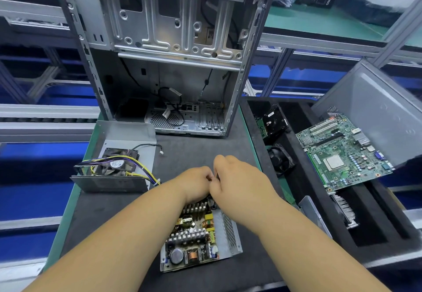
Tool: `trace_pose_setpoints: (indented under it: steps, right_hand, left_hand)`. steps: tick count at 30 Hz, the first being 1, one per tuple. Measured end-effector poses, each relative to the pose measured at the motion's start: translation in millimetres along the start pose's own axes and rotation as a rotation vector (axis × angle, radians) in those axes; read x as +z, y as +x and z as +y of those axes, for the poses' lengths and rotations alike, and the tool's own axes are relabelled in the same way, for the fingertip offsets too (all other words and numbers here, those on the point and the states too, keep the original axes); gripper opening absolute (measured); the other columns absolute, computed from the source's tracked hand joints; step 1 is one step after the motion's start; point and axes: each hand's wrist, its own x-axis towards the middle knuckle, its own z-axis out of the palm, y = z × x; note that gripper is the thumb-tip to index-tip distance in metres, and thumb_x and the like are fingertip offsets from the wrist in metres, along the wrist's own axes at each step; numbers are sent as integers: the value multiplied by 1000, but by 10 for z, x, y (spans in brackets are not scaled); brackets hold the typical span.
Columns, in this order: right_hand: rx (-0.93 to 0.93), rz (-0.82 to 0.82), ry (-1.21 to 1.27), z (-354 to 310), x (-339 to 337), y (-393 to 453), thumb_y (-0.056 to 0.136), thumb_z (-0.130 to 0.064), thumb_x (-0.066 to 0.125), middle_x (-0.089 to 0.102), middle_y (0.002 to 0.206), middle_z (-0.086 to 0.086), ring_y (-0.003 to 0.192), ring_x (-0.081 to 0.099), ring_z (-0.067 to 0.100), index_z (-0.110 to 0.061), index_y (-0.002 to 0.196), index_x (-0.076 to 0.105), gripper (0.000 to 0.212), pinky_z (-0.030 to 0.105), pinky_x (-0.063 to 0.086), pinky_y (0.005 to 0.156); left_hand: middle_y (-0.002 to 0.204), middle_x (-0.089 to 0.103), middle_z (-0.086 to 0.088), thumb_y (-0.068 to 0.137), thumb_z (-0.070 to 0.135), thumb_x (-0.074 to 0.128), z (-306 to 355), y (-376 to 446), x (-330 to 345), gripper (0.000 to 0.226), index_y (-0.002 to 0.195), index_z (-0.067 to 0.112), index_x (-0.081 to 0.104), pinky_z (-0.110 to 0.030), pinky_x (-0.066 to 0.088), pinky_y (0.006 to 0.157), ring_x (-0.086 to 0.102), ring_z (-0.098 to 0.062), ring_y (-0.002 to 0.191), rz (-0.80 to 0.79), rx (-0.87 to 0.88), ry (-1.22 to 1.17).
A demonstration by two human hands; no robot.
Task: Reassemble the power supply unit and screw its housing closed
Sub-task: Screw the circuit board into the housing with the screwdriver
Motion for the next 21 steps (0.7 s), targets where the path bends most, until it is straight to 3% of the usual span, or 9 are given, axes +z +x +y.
trace_pose_setpoints:
  steps: [3, 5, 7, 9, 11, 13, 17, 21]
  right_hand:
    - [-51, -15, 73, 13, 18, 9, 100, -23, 42, 46, 97, 0, 78, 43, 23, -17, 102, 42, 6, 35, 29, 62]
    - [-78, -7, 122, 32, 26, 11, 101, -23, 43, 50, 100, 0, 80, 46, 23, -18, 107, 46, 9, 36, 34, 64]
    - [-91, -3, 141, 52, 21, 12, 101, -26, 45, 53, 101, 1, 81, 48, 24, -19, 108, 48, 10, 36, 38, 66]
    - [-82, -3, 131, 77, 13, 25, 101, -31, 47, 53, 96, -1, 81, 47, 23, -20, 104, 49, 12, 35, 37, 65]
    - [-50, -13, 99, 100, 9, 44, 101, -37, 48, 51, 91, -3, 80, 46, 21, -21, 101, 49, 16, 34, 33, 62]
    - [-15, -17, 66, 104, 21, 46, 100, -43, 46, 47, 85, -6, 77, 45, 21, -23, 98, 45, 20, 33, 30, 57]
    - [-38, 4, 40, 58, 50, -22, 100, -46, 41, 45, 84, -6, 72, 45, 21, -26, 90, 36, 23, 31, 25, 50]
    - [-93, -10, 91, 36, 26, -36, 96, -34, 44, 42, 88, -3, 77, 45, 24, -21, 90, 39, 15, 35, 30, 60]
  left_hand:
    - [98, 63, 0, 94, 17, 44, -5, 11, 17, 14, 90, 20, 58, -30, 46, 80, 55, -23, 97, -3, 24, -14]
    - [82, 55, 7, 94, 16, 42, 11, 6, 14, 23, 75, 26, 49, -27, 39, 66, 50, -19, 84, 4, 37, -13]
    - [77, 51, 8, 94, 15, 40, 26, -4, 2, 28, 70, 27, 45, -27, 36, 64, 45, -15, 78, 7, 32, -28]
    - [81, 54, 5, 94, 15, 40, 41, -24, -16, 26, 72, 28, 49, -27, 39, 66, 47, -15, 77, 0, 38, -6]
    - [100, 63, -5, 94, 18, 41, 52, -37, -34, 19, 94, 20, 60, -35, 48, 82, 56, -24, 93, -19, 34, 26]
    - [113, 64, -13, 94, 18, 43, 64, -50, -45, 26, 112, 9, 59, -43, 49, 93, 58, -32, 104, -25, 19, 29]
    - [111, 64, -16, 93, 13, 46, 55, -43, -44, 22, 108, 2, 59, -39, 47, 90, 56, -27, 96, -33, 65, 34]
    - [98, 57, -3, 92, 10, 46, 12, -12, -19, 11, 92, 17, 54, -30, 42, 82, 51, -21, 94, -18, 69, 28]
